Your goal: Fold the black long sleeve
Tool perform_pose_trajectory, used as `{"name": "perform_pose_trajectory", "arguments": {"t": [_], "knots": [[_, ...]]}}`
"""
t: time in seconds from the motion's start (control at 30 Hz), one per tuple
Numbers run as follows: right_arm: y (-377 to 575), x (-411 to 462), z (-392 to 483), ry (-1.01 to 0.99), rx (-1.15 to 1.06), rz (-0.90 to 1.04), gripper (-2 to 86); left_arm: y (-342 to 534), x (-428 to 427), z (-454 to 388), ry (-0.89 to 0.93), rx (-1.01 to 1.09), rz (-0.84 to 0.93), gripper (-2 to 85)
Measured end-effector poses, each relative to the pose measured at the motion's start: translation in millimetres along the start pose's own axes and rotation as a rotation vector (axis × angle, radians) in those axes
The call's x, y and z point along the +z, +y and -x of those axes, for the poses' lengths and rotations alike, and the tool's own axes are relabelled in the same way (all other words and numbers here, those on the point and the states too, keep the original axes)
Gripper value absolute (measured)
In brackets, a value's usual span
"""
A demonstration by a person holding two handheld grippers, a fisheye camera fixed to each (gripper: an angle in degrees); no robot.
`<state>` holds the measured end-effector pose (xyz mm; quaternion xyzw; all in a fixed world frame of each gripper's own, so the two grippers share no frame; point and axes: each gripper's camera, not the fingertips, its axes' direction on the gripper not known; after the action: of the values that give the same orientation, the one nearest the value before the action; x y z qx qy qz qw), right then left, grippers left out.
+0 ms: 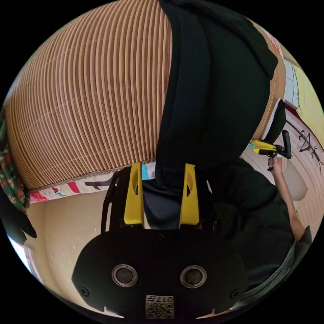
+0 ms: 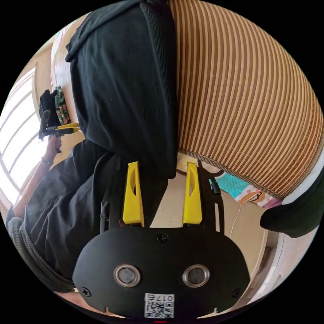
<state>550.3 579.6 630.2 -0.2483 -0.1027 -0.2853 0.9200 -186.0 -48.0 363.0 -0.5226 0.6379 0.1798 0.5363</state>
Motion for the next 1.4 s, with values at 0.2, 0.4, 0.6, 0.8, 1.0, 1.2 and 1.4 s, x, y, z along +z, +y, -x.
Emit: {"name": "perform_pose_trajectory", "arguments": {"t": [0.2, 0.4, 0.6, 0.8, 1.0, 1.2, 1.4], "knots": [[1.5, 24.0, -20.7, -0.047, -0.022, 0.026, 15.2, 13.1, -20.9, 18.7, -0.072, 0.055, -0.028, 13.6], [10.3, 18.6, -55.7, -0.11, 0.103, -0.051, 11.2, 26.7, -32.6, 26.0, -0.167, 0.063, 0.079, 12.9], [36.4, 14.8, -85.0, -0.085, 0.139, -0.11, 10.0, 29.9, -56.0, 77.3, -0.071, 0.015, 0.065, 11.2], [59.2, 2.2, -112.8, -0.178, 0.146, -0.154, 3.7, 39.8, -87.5, 115.5, 0.263, 0.249, 0.288, 4.0], [111.4, -28.1, -159.8, -0.7, -0.076, -0.248, 1.6, 112.5, -178.3, 166.9, 0.551, 0.501, 0.061, 3.4], [190.6, -44.8, -202.6, -1.302, -0.404, -0.401, 0.9, 187.9, -209.0, 247.0, 0.933, 0.539, -0.129, 3.3], [223.1, -48.0, -217.7, -1.51, -0.568, -0.61, 1.0, 219.3, -181.4, 275.6, 1.28, 0.548, -0.272, 3.4]]}}
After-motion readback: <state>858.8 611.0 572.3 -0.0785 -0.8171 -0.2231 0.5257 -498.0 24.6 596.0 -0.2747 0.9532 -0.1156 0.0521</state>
